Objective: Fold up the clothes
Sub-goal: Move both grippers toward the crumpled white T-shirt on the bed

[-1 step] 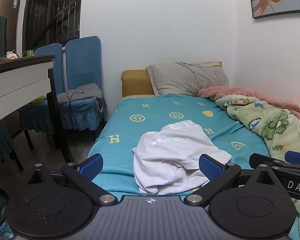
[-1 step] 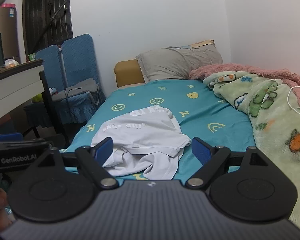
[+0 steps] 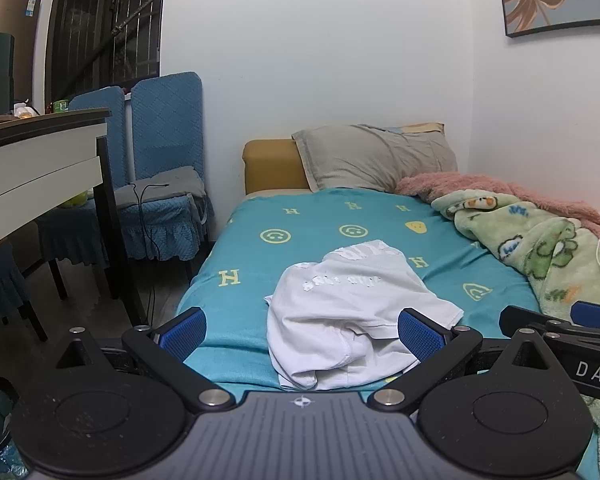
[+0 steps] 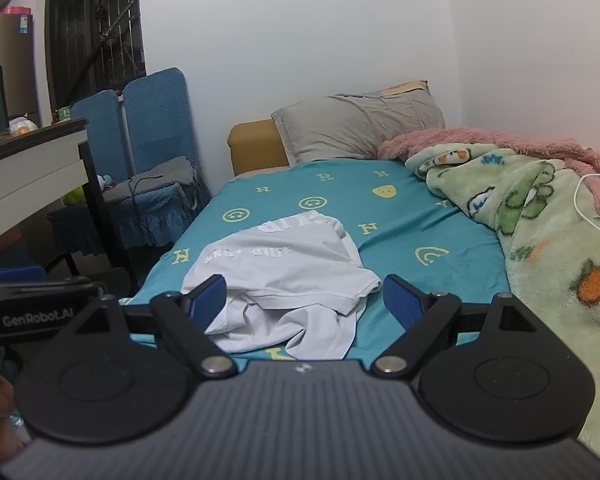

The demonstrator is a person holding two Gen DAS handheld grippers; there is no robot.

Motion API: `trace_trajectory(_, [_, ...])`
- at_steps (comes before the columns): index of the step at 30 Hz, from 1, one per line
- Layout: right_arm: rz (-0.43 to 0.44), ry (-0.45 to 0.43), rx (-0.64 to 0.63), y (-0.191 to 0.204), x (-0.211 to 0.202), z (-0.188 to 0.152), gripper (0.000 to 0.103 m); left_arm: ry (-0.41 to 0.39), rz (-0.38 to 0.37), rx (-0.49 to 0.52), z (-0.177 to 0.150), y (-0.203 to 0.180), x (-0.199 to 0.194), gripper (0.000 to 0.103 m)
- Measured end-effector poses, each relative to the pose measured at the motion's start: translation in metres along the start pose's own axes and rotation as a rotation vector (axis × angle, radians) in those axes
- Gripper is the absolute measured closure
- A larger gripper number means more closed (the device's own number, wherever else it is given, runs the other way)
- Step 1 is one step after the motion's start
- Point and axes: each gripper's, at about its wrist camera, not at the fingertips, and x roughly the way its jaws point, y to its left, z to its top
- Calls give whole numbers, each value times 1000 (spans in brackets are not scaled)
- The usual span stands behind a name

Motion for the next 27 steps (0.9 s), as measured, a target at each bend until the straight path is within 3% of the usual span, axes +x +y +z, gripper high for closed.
trace_trajectory(27, [-31, 16, 31, -10, 3, 6, 16, 1, -19, 8, 2, -1, -2, 0])
